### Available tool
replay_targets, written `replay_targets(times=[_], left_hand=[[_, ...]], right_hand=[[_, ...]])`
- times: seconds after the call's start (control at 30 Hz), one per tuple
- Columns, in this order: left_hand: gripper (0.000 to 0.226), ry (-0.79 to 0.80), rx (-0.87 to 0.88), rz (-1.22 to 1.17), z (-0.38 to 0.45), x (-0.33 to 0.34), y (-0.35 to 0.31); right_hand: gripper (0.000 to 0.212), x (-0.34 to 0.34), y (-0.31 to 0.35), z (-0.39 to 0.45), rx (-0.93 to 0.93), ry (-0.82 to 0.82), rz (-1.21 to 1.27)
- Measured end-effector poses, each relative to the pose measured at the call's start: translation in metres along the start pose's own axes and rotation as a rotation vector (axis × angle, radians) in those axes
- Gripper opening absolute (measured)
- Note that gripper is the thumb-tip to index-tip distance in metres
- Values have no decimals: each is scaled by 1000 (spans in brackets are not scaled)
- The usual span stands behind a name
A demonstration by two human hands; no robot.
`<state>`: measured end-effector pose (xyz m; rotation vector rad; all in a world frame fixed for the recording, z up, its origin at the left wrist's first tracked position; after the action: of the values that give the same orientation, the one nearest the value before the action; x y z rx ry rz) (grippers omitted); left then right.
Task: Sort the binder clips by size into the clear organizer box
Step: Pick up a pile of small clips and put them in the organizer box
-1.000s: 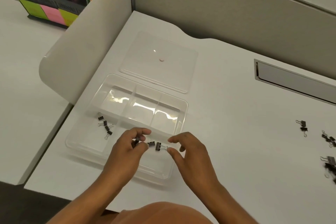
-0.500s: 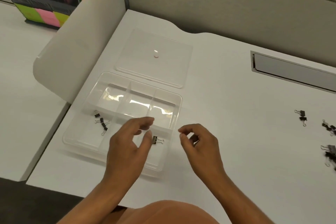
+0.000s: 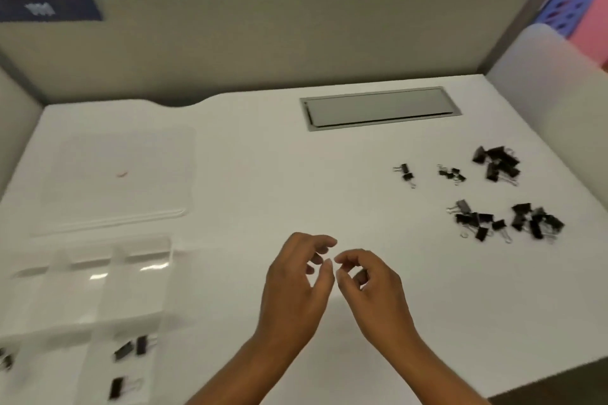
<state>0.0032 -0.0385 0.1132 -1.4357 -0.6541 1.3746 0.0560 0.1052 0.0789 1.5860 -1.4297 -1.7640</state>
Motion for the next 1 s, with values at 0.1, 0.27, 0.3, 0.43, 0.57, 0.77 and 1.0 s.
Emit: replay_targets(times=[0.1, 0.27, 0.3, 0.43, 0.57, 0.77, 1.0], left_hand=[[31, 37, 39, 0, 31, 55, -16], [31, -21, 122, 68, 91, 139, -25], [31, -32, 139, 98, 104, 156, -24], [33, 44, 190, 262, 158, 214, -10], [47, 219, 190, 475, 206, 252, 15], [53, 616, 249, 737, 248, 287, 44], [29, 473, 279, 637, 248, 282, 54]], right_hand=[[25, -44, -40, 34, 51, -101, 13], [29, -94, -96, 115, 35, -185, -70], [31, -99, -104, 135, 6, -204, -113], [48, -106, -125, 211, -55, -268, -326], [52, -106, -140, 244, -88, -325, -453], [22, -100, -149, 243, -208, -386, -470], [18, -108, -147, 247, -180, -366, -304]])
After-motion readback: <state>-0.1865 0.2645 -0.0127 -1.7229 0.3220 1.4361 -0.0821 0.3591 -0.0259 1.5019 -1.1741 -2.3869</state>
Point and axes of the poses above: each hand's wrist, its own z-axis towards the middle knuckle, its own x-axis out of the palm, y = z × x, the point moved 5 cm from there along z, towards the middle knuckle, and after that the axes turned 2 degrees about -y, right-handed, at the moved point
